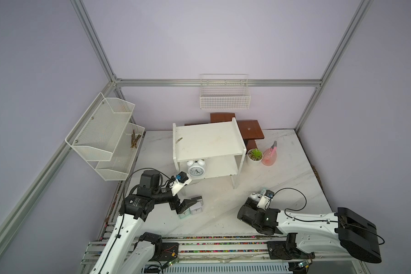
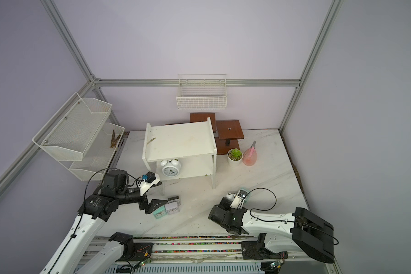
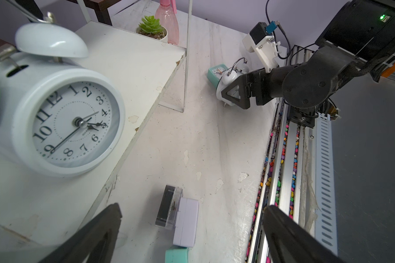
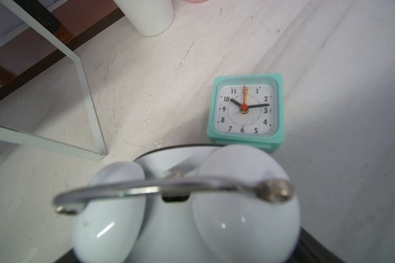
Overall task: Place the alarm clocks on the shelf by style
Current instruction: Pick up the alarm from the center of the board, then place the alarm on the shelf.
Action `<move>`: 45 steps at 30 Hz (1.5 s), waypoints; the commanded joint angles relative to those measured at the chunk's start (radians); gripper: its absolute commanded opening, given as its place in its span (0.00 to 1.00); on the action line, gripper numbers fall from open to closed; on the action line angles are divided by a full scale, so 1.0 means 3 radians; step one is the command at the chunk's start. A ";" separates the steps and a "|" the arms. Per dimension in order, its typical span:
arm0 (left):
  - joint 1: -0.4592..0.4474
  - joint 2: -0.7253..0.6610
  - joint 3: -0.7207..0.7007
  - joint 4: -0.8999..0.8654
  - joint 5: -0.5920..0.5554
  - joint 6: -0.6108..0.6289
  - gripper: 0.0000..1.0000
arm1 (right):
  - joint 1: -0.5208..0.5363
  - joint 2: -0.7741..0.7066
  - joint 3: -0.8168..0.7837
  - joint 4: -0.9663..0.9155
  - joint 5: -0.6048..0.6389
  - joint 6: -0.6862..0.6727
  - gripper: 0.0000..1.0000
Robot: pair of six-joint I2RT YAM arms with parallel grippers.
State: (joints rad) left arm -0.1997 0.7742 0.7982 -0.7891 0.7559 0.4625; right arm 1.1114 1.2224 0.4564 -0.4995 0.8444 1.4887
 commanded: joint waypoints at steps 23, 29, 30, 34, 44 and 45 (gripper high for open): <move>-0.0025 -0.0088 -0.0068 0.0186 -0.0426 -0.0105 1.00 | -0.0005 -0.0458 0.1277 -0.0706 -0.0801 -0.1812 0.57; -0.0025 -0.0099 -0.0100 0.0227 -0.0469 -0.0148 1.00 | 0.0001 -0.0349 0.1864 -0.1027 -0.0878 -0.2052 0.55; -0.0025 -0.0087 -0.0103 0.0236 -0.0472 -0.0148 1.00 | -0.0002 -0.0314 0.1954 -0.1061 -0.0910 -0.2097 0.55; -0.0025 -0.0062 -0.0104 0.0247 -0.0482 -0.0161 1.00 | -0.0001 -0.0135 0.2275 -0.1168 -0.0975 -0.2266 0.55; -0.0025 -0.0056 -0.0136 0.0268 -0.0485 -0.0171 1.00 | 0.0002 0.0195 0.2598 -0.0833 -0.0851 -0.2489 0.52; -0.0025 -0.0060 -0.0139 0.0268 -0.0485 -0.0171 1.00 | 0.0002 0.0220 0.2612 -0.0799 -0.0831 -0.2483 0.52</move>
State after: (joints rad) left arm -0.2043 0.7620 0.7528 -0.7387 0.6052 0.4274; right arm 1.1107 1.2831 1.2022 -0.8127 0.5564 0.7757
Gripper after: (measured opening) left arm 0.998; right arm 0.866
